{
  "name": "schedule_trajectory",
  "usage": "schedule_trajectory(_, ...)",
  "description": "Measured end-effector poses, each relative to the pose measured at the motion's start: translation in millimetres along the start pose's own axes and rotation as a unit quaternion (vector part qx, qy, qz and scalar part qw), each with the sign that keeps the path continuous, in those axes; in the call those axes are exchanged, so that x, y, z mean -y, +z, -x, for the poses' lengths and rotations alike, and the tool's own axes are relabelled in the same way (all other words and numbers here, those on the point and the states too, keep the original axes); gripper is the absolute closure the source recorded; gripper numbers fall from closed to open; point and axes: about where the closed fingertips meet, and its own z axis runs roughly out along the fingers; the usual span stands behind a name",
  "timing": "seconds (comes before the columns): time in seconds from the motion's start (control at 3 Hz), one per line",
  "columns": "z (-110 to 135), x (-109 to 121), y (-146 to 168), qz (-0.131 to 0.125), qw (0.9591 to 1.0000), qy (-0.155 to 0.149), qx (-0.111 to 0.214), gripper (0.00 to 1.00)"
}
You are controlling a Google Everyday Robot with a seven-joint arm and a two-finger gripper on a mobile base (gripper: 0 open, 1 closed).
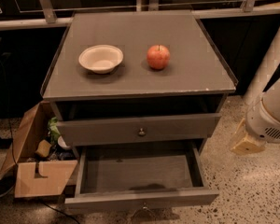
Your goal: Close middle drawer
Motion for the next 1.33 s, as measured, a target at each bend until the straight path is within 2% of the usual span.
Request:
schedule_trajectory(0.33,-4.5,-11.6,27.9,0.015,0.9998,0.011,-0.002,1.00)
schedule_trajectory(0.67,-17.1,-31.1,109.0,0.048,0.9978,0.042,-0.015,1.00)
schedule_trajectory(1.0,-31.4,-32.0,174.8,0.074,0.9926,0.095,-0.019,1.00)
schedule_trajectory(1.33,-31.4,-32.3,175.1,0.075,0.9925,0.094,-0.019,1.00)
